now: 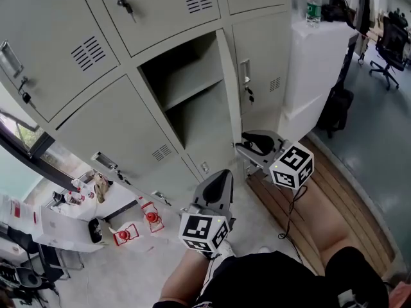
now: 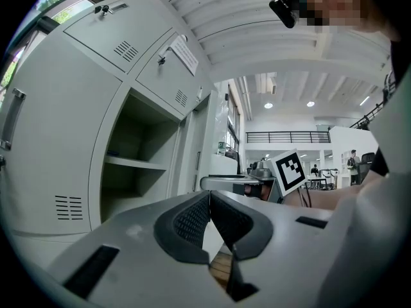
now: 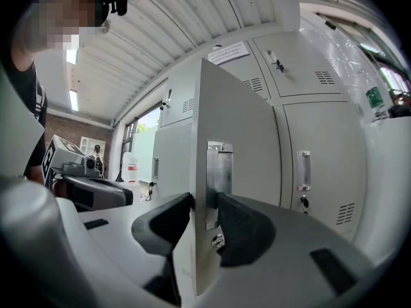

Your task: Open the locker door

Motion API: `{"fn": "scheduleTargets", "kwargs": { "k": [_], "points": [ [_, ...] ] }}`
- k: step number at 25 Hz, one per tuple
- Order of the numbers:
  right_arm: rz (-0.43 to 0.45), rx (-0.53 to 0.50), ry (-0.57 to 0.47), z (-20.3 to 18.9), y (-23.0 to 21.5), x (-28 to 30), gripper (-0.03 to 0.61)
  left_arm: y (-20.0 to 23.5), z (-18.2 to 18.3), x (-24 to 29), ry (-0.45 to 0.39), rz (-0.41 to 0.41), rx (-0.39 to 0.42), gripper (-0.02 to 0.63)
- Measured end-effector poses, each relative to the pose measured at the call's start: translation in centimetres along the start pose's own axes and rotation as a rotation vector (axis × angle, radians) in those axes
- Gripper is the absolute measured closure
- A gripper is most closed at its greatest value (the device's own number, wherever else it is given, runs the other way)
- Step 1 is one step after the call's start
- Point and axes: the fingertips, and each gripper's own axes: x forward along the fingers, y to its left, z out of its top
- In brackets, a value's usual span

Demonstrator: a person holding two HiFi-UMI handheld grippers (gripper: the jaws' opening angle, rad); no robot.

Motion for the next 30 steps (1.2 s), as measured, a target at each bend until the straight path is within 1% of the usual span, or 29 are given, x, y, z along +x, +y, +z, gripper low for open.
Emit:
{"fn": "scheduleTargets", "kwargs": {
  "k": [6, 11, 15, 20, 30],
  "points": [
    [-0.055, -0.006, -0.001, -0.2, -1.5, -2.6, 0.396, -2.1, 0.1, 0.9, 0.005, -0.016, 0.016, 0.597],
    [-0.111, 0.01, -0.006, -0.5, -2.9, -4.5, 0.397, -3.6, 0.0, 1.6, 0.009, -0.034, 0.026, 0.597],
    [-0.165, 0.011, -0.005, -0.7, -4.0, -5.9, 0.419, -4.3, -0.2, 2.2, 0.012, -0.044, 0.025, 0.597],
    [-0.245, -0.013, -0.004, -0.8, -5.4, -7.4, 0.445, -5.2, -0.6, 3.1, 0.017, -0.061, 0.018, 0.597],
    [-0.355, 0.035, 0.006, -1.2, -9.0, -10.0, 0.454, -6.5, -0.5, 4.8, 0.014, -0.091, 0.022, 0.597]
  ]
}}
